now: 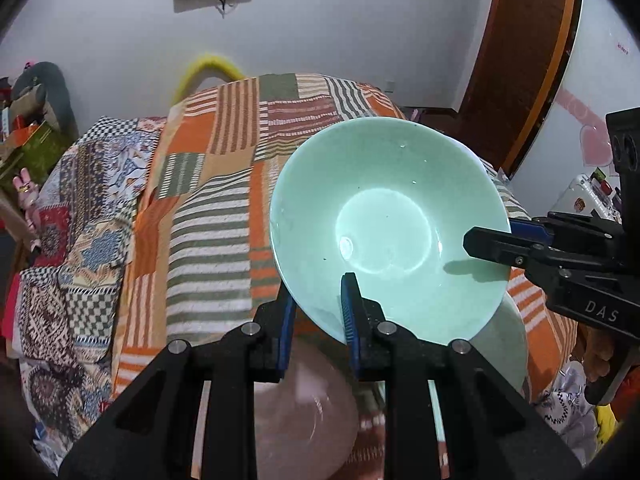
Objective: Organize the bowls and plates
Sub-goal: 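Lift the mint green bowl and carry it over the pale pink bowl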
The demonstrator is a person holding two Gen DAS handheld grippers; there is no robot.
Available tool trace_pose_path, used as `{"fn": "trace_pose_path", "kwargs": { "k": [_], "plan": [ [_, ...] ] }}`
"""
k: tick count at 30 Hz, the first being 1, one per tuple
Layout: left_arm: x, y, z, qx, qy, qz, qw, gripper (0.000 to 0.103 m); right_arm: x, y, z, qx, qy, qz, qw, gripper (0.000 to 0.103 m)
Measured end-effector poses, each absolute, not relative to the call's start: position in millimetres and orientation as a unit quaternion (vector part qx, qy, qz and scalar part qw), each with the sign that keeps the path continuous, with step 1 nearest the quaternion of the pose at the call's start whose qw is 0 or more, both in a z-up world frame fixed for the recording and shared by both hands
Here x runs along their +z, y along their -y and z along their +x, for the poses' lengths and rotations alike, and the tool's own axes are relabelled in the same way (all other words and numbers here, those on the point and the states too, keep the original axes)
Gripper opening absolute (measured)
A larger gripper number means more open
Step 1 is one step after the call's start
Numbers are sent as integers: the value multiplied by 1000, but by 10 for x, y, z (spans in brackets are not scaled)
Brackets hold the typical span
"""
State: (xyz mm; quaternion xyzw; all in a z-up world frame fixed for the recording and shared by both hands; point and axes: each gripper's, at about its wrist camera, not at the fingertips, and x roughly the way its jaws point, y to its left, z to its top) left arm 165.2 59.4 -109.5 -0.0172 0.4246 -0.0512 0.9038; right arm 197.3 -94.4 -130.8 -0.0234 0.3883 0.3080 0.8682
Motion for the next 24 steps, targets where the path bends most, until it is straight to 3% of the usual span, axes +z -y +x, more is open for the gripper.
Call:
{"fn": "trace_pose_path", "kwargs": {
  "k": [24],
  "plan": [
    [-1263,-1366,742,31,-439,-52,897,22,-1570,156,1406,389,-394,-44,831,23]
  ]
}}
